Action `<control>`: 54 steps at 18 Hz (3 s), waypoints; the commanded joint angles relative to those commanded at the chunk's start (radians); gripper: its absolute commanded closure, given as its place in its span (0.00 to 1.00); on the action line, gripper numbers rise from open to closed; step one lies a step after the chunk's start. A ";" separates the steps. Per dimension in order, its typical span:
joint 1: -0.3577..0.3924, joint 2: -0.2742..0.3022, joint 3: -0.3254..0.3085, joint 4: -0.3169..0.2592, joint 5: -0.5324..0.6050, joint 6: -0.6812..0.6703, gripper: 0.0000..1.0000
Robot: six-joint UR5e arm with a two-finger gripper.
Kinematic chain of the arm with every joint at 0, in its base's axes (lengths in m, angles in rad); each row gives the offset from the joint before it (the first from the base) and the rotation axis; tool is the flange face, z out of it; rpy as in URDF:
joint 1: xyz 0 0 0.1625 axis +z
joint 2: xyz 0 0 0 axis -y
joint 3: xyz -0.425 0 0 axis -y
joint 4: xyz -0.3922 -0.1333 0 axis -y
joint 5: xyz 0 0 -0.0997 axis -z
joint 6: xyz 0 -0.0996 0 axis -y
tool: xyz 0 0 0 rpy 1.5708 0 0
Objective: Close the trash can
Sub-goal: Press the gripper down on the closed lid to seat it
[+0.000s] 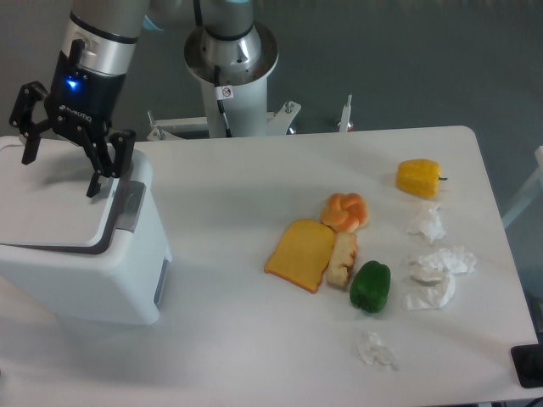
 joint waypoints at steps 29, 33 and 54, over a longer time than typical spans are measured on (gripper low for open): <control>0.006 -0.029 0.000 -0.002 0.000 -0.006 0.00; 0.006 -0.029 0.000 -0.002 0.000 -0.008 0.00; 0.014 -0.023 -0.025 -0.012 -0.006 -0.037 0.00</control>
